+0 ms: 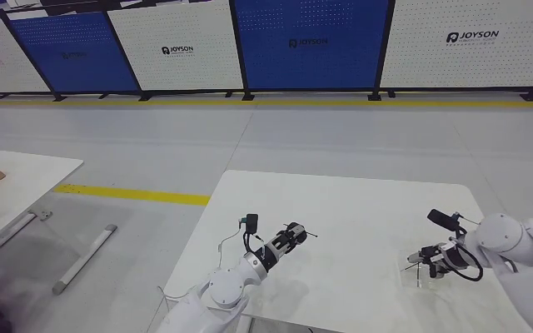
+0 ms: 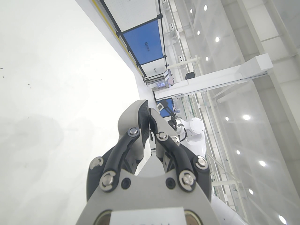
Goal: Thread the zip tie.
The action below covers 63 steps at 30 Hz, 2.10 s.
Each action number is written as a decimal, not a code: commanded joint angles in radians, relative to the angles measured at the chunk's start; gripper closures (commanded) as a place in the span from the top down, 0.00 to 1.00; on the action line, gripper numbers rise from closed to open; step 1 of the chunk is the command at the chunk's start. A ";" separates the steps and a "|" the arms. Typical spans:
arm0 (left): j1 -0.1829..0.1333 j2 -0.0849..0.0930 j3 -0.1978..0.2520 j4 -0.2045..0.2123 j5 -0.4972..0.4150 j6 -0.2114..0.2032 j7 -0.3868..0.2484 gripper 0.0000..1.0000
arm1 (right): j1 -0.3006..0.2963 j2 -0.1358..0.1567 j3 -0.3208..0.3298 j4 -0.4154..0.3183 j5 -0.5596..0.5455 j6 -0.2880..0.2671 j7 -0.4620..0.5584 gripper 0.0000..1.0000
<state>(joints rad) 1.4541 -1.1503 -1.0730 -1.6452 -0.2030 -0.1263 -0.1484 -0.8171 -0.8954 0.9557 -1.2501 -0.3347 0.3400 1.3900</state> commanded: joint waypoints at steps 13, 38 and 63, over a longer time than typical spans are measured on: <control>0.000 0.000 0.000 0.000 0.000 0.000 0.000 0.00 | 0.069 0.001 -0.114 0.059 0.034 0.000 0.000 0.33; 0.000 0.000 0.000 0.000 0.000 0.000 0.000 0.00 | 0.189 -0.017 -0.298 0.167 0.113 0.000 0.000 0.26; 0.000 0.000 0.000 0.000 0.000 0.000 0.000 0.00 | 0.266 -0.053 -0.396 0.259 0.145 0.000 0.000 0.12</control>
<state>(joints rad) 1.4541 -1.1503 -1.0730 -1.6452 -0.2030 -0.1263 -0.1484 -0.5535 -0.9469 0.5620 -0.9942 -0.1899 0.3400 1.3900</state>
